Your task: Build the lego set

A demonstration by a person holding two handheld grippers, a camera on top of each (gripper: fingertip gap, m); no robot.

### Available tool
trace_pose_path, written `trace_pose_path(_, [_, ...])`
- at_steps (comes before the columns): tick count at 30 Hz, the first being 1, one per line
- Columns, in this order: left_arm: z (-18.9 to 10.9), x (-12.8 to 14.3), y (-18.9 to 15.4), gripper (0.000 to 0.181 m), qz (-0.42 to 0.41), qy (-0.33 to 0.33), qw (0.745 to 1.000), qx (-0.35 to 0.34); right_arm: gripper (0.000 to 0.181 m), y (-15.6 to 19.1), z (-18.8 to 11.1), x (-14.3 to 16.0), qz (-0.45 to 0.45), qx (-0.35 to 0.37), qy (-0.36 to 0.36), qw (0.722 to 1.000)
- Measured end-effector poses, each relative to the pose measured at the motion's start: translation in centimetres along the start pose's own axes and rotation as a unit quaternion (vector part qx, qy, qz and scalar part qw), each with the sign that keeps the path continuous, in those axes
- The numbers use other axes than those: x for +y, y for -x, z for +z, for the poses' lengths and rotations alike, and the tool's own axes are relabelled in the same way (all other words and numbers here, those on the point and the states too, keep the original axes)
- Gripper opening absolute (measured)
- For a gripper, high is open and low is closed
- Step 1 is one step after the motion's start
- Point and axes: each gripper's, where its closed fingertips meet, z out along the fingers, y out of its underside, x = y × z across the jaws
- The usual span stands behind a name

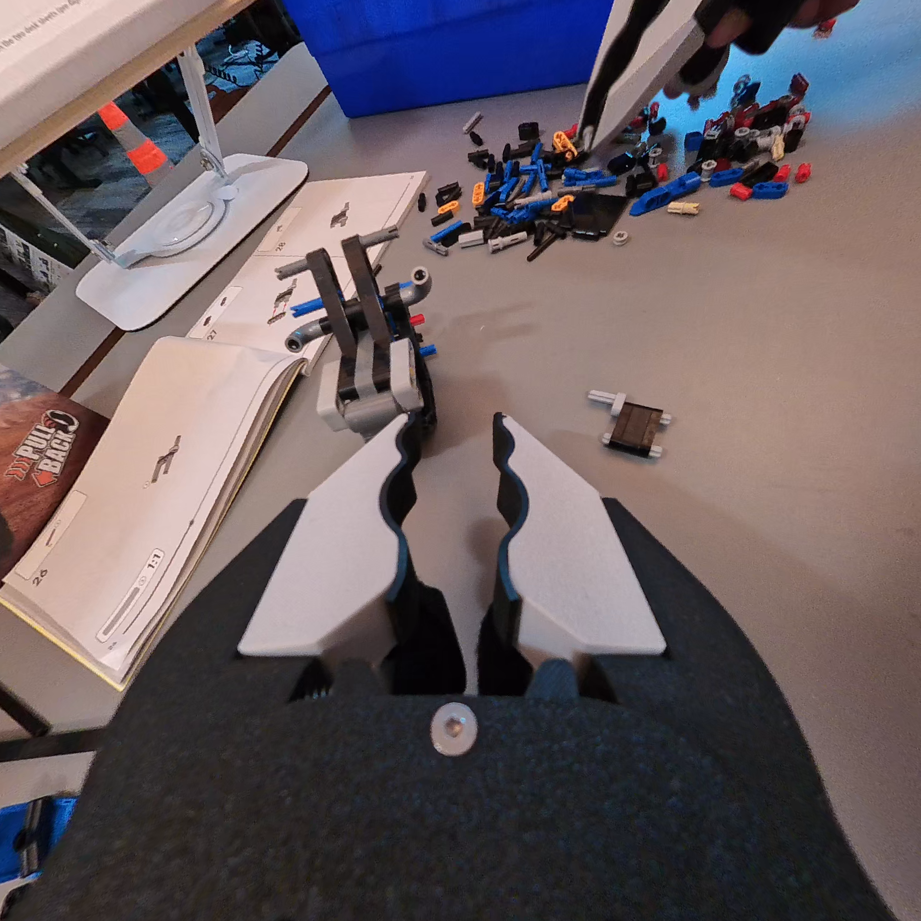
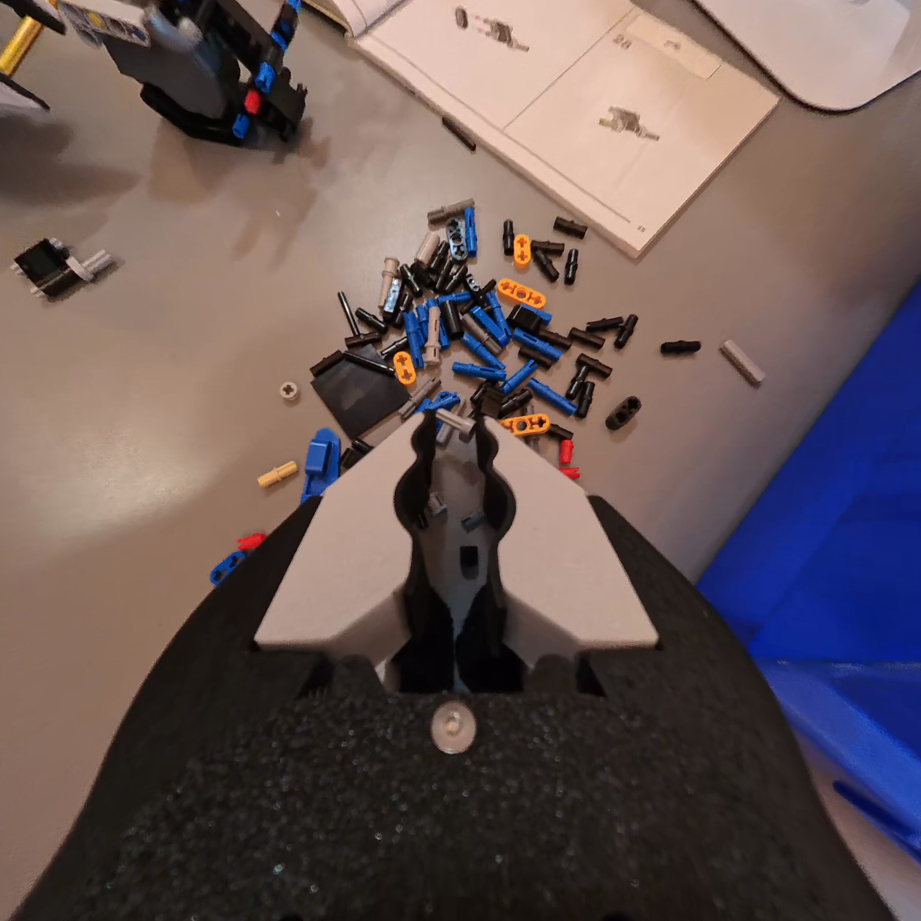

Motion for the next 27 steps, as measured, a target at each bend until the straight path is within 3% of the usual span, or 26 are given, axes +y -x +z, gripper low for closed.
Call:
trace_pose_path(4, [-0.1, -0.1, 0.1, 0.026, -0.009, -0.004, 1.000, 0.002, 0.015, 1.3, -1.4, -1.9, -0.019, -0.012, -0.031, 0.999])
trace_pose_path(7, [-0.2, -0.2, 0.2, 0.026, -0.002, -0.005, 1.000, 0.004, 0.015, 7.2, -2.0, -3.8, -0.056, -0.140, -0.055, 0.987])
trace_pose_path(10, [-0.4, -0.1, 0.3, 0.025, 0.023, 0.008, 1.000, -0.001, 0.015, 14.5, -1.4, -4.2, -0.126, -0.282, -0.042, 0.950])
trace_pose_path(13, [-0.7, 0.0, 0.1, 0.025, 0.035, 0.034, 0.999, 0.008, 0.015, 18.9, 0.3, -3.3, -0.208, -0.332, 0.005, 0.920])
trace_pose_path(15, [-1.1, 0.1, -0.7, 0.025, 0.050, 0.053, 0.997, 0.027, 0.015, 20.7, 1.2, -2.8, -0.247, -0.344, 0.014, 0.906])
trace_pose_path(20, [-2.3, 1.0, -5.0, 0.025, 0.094, 0.094, 0.984, 0.121, 0.015, 21.3, 2.7, -2.0, -0.277, -0.307, 0.015, 0.910])
trace_pose_path(27, [-2.1, 1.0, -7.4, 0.026, 0.096, 0.090, 0.977, 0.165, 0.017, 21.5, 3.8, -2.2, -0.306, -0.269, 0.027, 0.913])
